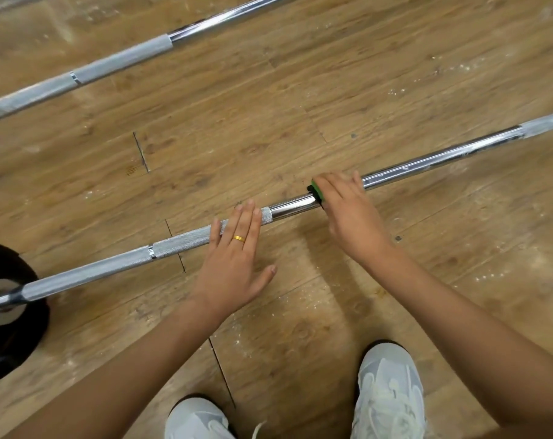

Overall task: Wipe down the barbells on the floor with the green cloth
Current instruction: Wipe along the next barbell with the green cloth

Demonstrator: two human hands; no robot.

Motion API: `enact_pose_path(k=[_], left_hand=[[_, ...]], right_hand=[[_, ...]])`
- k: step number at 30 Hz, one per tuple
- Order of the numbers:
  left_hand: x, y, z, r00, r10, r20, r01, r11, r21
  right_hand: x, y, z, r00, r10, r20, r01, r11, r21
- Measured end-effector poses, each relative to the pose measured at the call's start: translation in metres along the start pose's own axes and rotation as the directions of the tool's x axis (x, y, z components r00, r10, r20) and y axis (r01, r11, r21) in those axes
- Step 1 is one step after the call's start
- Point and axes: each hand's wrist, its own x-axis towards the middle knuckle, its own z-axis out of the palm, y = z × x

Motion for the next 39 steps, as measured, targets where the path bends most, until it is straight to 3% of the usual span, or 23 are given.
enact_pose_path(k=[6,11,16,21,26,31,36,39], left_hand=[[-0.004,0.005,0.0,1.0,-0.006,0.016,0.006,1.0,0.014],[-0.005,0.007,0.002,1.0,-0.013,0.009,0.012,1.0,0.012],[-0.009,0.013,0.002,0.999,-0.045,0.005,0.045,0.998,-0.041],[-0.013,0.014,0.002,0.998,-0.054,0.009,0.055,0.991,-0.121],[-0.019,0.021,0.003,0.998,-0.059,0.005,0.059,0.991,-0.116],[-0.028,0.027,0.002,0.998,-0.055,0.019,0.057,0.991,-0.123],[-0.039,0.034,0.001,0.999,-0.044,0.019,0.046,0.992,-0.119],[-0.046,0.041,0.002,0.998,-0.055,0.043,0.059,0.994,-0.091]], right_hand=[[-0.003,-0.011,0.005,0.992,-0.12,0.041,0.119,0.993,0.017],[-0.01,-0.004,-0.002,1.0,-0.009,-0.003,0.01,0.999,0.037],[-0.01,-0.011,-0.002,0.992,-0.118,0.039,0.118,0.993,-0.003],[-0.014,0.001,-0.008,0.999,0.012,0.03,-0.011,1.0,-0.025],[-0.02,-0.006,-0.007,0.995,-0.07,0.076,0.071,0.997,-0.016],[-0.031,0.0,-0.008,0.999,-0.018,0.037,0.019,1.0,-0.02],[-0.042,-0.007,-0.001,0.993,-0.107,0.053,0.109,0.994,-0.026],[-0.051,0.001,-0.003,0.998,-0.064,0.029,0.065,0.997,-0.043]])
